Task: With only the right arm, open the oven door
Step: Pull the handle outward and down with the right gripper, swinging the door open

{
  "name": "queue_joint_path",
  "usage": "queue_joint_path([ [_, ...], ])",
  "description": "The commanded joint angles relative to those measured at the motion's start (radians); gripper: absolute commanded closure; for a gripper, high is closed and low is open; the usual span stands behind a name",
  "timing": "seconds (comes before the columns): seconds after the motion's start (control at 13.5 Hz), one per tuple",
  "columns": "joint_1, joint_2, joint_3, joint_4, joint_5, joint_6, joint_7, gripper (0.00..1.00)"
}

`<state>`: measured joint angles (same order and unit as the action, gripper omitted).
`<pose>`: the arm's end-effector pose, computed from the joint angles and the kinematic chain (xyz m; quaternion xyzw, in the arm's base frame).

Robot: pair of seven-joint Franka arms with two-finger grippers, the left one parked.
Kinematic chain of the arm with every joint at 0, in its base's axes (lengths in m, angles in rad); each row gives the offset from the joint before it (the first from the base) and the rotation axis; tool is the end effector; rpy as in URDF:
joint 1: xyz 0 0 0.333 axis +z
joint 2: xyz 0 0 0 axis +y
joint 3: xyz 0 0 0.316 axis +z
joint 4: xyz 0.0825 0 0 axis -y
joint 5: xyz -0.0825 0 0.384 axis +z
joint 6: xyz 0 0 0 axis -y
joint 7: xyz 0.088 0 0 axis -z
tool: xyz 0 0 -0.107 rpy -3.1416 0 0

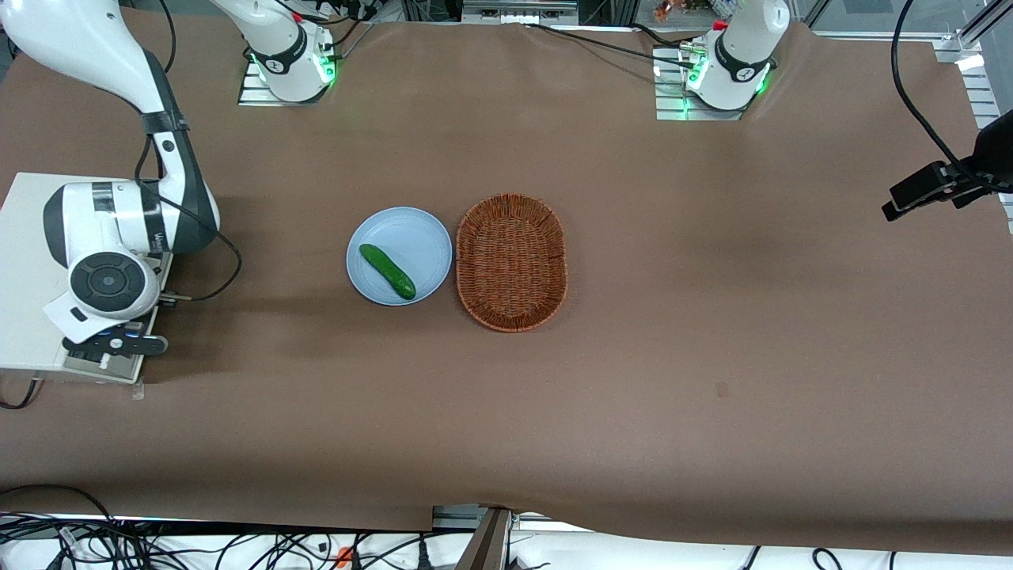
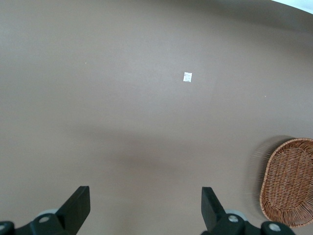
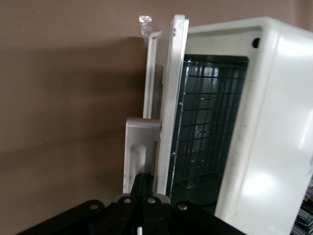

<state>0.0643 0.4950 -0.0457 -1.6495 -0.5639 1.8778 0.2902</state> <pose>0.6538 -0.0249 0.3173 0.9564 -0.0098 -0.0862 0.2790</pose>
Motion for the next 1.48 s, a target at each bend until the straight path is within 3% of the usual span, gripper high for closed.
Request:
queue_joint_path([
  [0.0, -0.004, 0.060, -0.002, -0.003, 0.035, 0.036, 0.015, 1.00],
  [0.81, -0.014, 0.200, -0.002, 0.000, 0.056, 0.222, 0.017, 1.00],
  [1.41, -0.009, 0.171, 0.075, -0.015, 0.288, 0.213, -0.008, 1.00],
])
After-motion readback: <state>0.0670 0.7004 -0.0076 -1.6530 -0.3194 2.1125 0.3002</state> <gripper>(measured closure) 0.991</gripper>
